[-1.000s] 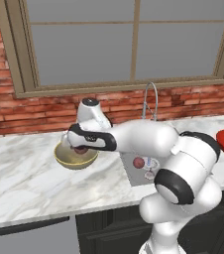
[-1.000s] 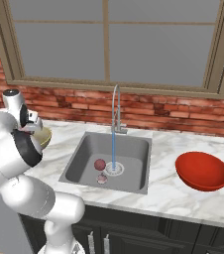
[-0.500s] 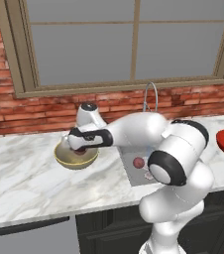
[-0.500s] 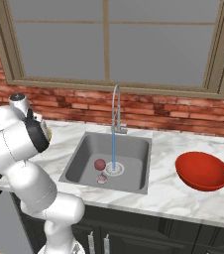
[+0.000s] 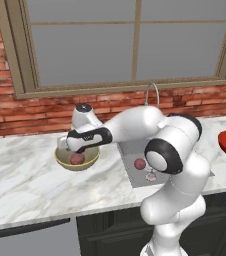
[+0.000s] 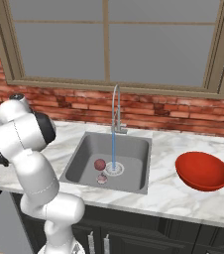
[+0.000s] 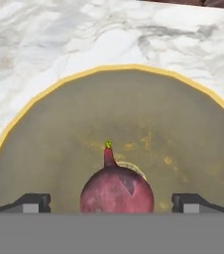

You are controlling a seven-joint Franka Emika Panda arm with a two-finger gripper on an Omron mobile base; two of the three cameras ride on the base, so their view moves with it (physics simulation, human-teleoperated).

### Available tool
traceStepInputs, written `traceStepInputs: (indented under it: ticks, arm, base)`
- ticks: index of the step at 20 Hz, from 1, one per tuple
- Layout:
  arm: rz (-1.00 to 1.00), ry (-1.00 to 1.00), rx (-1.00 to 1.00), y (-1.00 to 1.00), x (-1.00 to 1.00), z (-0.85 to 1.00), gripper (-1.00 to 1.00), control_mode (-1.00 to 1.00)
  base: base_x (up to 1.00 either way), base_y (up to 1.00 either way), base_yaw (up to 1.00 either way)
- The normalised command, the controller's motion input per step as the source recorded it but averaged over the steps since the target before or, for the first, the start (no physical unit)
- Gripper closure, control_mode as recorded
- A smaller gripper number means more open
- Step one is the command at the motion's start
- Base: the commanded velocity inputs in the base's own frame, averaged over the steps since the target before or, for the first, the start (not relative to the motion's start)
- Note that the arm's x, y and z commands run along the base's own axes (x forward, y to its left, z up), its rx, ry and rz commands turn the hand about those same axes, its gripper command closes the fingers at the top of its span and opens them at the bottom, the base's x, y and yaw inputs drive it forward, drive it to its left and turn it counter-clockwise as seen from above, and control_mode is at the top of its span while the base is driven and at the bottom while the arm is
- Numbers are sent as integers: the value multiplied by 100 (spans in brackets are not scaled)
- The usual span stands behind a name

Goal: Pick the onions from the sink and place them in one bowl. Place the garlic in the other bowl. Then turn off the sink faucet.

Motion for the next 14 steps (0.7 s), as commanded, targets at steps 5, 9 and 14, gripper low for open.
traceStepInputs:
  ticks: [5, 9, 14]
  arm:
    - [-1, 0, 0, 0, 1, 0, -100, -100]
    - [-6, 0, 0, -33, -9, 2, -100, -100]
    - [-7, -7, 1, -70, -50, 17, -100, -100]
  base:
    - [0, 0, 0]
    - [0, 0, 0]
    - [0, 0, 0]
